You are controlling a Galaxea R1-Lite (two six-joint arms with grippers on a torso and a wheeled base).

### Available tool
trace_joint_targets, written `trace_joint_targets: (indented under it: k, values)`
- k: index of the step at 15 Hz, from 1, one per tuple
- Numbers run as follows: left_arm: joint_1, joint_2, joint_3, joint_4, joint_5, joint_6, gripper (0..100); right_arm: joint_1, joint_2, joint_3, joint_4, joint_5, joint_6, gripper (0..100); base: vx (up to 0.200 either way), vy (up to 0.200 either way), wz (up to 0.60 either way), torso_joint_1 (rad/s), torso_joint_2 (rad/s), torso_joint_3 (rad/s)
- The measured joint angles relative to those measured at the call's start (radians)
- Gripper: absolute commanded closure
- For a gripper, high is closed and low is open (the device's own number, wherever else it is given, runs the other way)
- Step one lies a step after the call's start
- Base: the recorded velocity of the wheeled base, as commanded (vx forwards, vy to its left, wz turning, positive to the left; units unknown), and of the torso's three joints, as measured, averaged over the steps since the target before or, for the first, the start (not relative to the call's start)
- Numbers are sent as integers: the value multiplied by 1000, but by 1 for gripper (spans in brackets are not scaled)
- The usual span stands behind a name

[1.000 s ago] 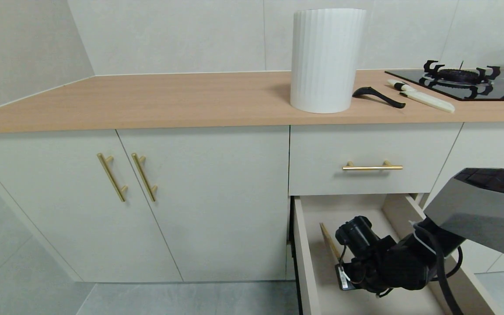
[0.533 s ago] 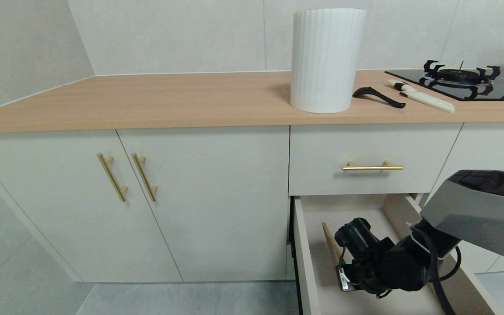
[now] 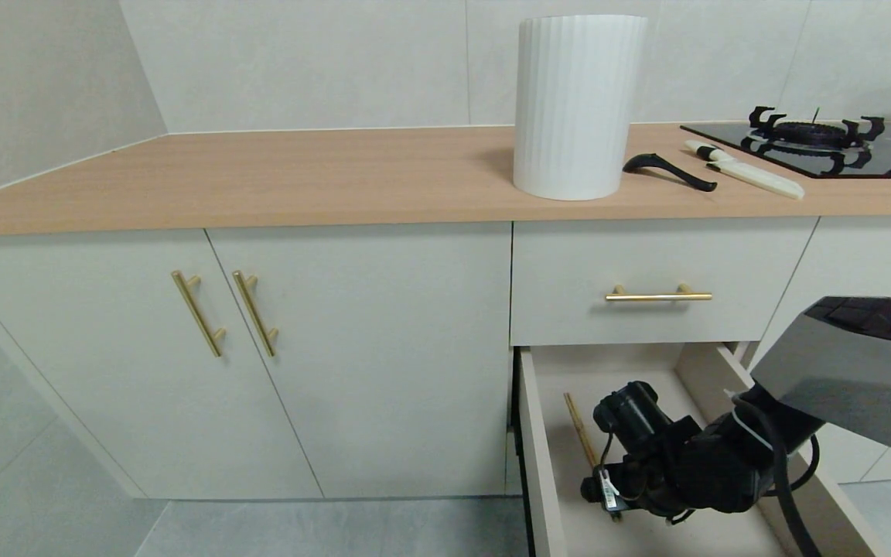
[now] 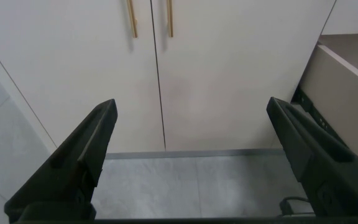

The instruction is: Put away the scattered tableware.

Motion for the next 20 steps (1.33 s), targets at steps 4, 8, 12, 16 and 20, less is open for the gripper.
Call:
trace_joint_targets:
  k: [4, 8, 12, 16, 20]
  values:
    - [0, 0, 0, 0, 0, 0, 0, -12, -148, 25, 5, -32, -7, 0, 0, 0, 0, 0, 0, 0]
    - [0, 0, -1, 1, 0, 0, 0, -39, -363, 51, 14, -43, -75, 0, 0, 0, 0, 0, 0, 0]
    - [0, 0, -1, 0, 0, 0, 0, -102, -514, 67, 16, -49, -146, 0, 0, 0, 0, 0, 0, 0]
    - [0, 0, -1, -3, 0, 0, 0, -136, -589, 70, 14, -49, -180, 0, 0, 0, 0, 63, -209, -193]
    - [0, 0, -1, 0, 0, 0, 0, -140, -609, 72, 14, -49, -183, 0, 0, 0, 0, 137, -488, -304]
